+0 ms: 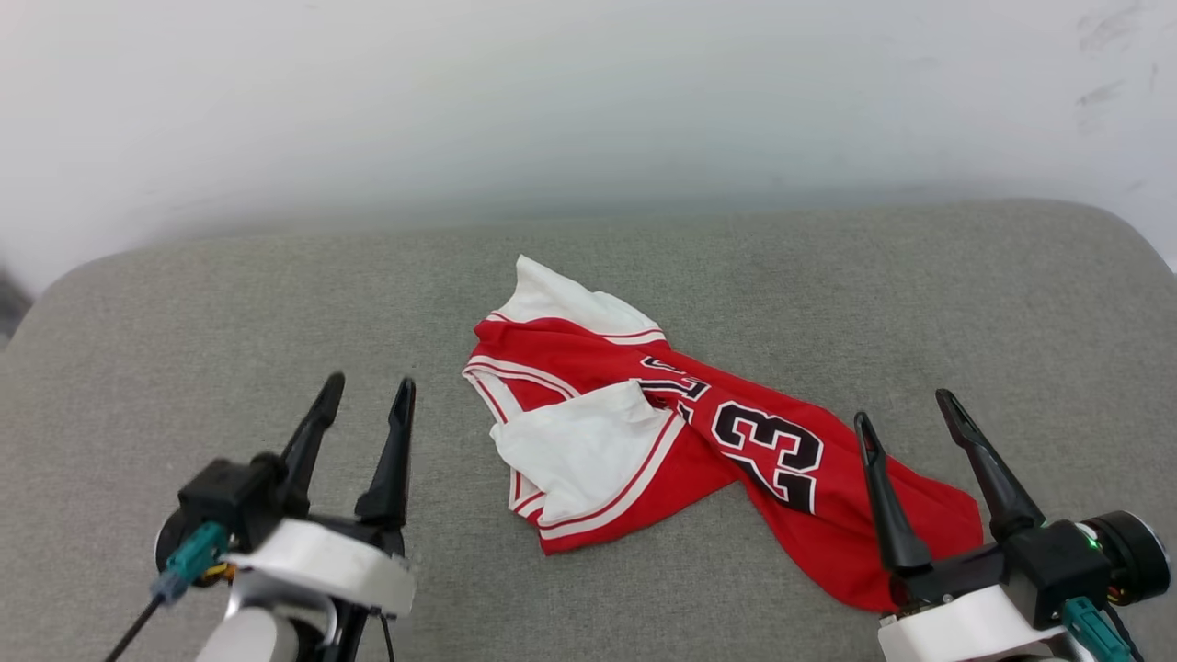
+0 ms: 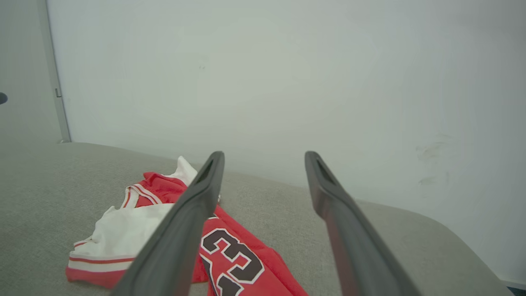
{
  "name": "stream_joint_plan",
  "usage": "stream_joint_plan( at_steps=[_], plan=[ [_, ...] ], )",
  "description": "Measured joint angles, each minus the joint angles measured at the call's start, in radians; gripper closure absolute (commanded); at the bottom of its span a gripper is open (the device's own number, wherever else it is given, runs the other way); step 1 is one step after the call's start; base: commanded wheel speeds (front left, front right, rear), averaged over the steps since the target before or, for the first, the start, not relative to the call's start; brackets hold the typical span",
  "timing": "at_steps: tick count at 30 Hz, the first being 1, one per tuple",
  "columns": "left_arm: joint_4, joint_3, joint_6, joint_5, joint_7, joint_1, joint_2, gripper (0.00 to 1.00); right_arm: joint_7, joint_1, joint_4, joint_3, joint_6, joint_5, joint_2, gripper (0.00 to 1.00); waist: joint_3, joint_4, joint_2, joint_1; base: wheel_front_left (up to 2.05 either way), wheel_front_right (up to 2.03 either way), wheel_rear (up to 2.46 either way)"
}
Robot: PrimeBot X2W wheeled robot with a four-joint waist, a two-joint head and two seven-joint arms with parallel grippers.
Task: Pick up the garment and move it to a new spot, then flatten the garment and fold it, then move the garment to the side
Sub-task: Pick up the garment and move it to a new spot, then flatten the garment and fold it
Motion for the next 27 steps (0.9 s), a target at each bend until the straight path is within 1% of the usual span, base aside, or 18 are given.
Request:
stream_joint_plan(
  at_steps=[4,10,14,16,18,19,22,24,27],
  plan=[
    [-0.025,0.049,-0.001,0.006,0.000,0.093,-0.044,0.00,0.000,-0.001,-0.012,0.001,0.000,0.007,0.000,0.00,-0.008,0.010,0.0000,0.0000,0.00,0.00,0.00],
    [-0.028,0.063,-0.023,0.050,0.000,0.177,-0.114,0.00,0.000,-0.005,-0.017,0.004,0.000,0.020,0.000,0.00,-0.008,0.004,0.0000,0.0000,0.00,0.00,0.00],
    [-0.019,0.055,-0.047,0.080,0.000,0.186,-0.126,0.00,0.000,-0.004,-0.016,0.016,0.000,0.021,0.000,0.00,-0.007,0.000,0.0000,0.0000,0.00,0.00,0.00],
    [-0.011,0.045,-0.052,0.089,0.000,0.185,-0.125,0.00,0.000,-0.004,-0.014,0.021,0.000,0.019,0.000,0.00,-0.006,-0.004,0.0000,0.0000,0.00,0.00,0.00],
    [-0.007,0.039,-0.054,0.085,0.023,0.178,-0.124,0.00,0.000,-0.004,-0.014,0.024,0.000,0.017,0.000,0.00,-0.003,-0.011,0.0000,0.0000,0.00,0.00,0.00],
    [-0.008,0.036,-0.054,0.082,0.047,0.169,-0.123,0.00,0.000,-0.004,-0.015,0.025,0.000,0.017,0.000,0.00,0.001,-0.013,0.0000,0.0000,0.00,0.00,0.00],
    [-0.019,0.011,-0.053,0.072,0.168,0.127,-0.112,0.00,0.000,-0.005,-0.017,0.028,0.000,0.009,0.000,0.00,0.021,-0.021,0.0000,0.0000,0.00,0.00,0.00],
    [-0.034,-0.008,-0.050,0.063,0.260,0.084,-0.108,0.00,0.000,-0.007,-0.018,0.030,0.000,0.007,0.000,0.00,0.038,-0.027,0.0000,0.0000,0.00,0.00,0.00],
    [-0.052,-0.060,-0.050,0.067,0.433,0.005,-0.100,0.00,0.000,-0.015,-0.018,0.034,0.000,0.001,0.000,0.00,0.070,-0.036,0.0000,0.0001,0.00,0.00,0.00]
  ],
)
